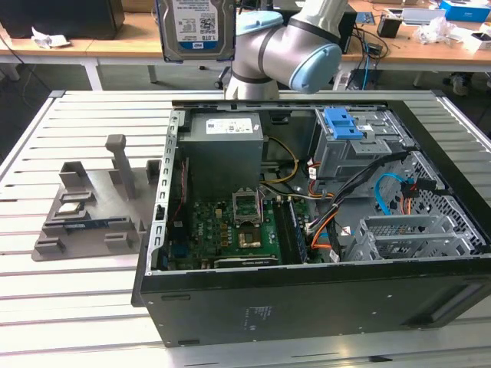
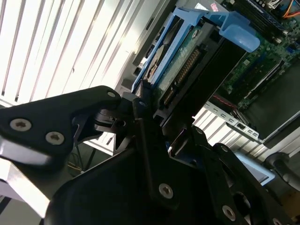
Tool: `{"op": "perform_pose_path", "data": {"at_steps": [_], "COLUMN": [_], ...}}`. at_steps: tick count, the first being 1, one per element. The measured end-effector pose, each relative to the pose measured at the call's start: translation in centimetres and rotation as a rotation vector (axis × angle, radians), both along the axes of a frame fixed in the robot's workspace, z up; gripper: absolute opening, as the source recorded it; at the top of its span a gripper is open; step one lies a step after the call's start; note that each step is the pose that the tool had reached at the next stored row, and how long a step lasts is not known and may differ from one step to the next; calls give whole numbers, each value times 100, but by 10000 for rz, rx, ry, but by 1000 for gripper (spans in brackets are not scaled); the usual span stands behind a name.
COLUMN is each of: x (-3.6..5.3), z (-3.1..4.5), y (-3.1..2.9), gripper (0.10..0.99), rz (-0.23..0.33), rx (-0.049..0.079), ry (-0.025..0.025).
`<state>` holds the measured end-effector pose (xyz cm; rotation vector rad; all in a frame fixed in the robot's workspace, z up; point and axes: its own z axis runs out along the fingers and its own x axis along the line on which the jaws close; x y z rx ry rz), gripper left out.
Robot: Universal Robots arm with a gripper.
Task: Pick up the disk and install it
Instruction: 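Pick up the disk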
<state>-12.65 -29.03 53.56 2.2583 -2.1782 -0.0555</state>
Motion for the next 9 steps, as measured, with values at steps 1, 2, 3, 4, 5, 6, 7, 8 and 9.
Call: {"op": "perform_pose_path", "data": {"at_steps": [1, 2, 3, 4, 5, 6, 7, 8, 9], "x": [51, 85, 116, 169, 211, 243, 306, 361, 395], "z": [0, 0, 0, 0, 0, 0, 0, 0, 0], "y": [1, 1, 2, 2, 3, 3, 4, 5, 5], "gripper": [365, 365, 365, 365, 365, 365, 365, 365, 365], "rz": [-1, -2, -1, -1, -2, -2, -1, -1, 1], "rx": [0, 0, -1, 0, 0, 0, 0, 0, 0], "ry": [0, -1, 0, -1, 0, 0, 0, 0, 0]}}
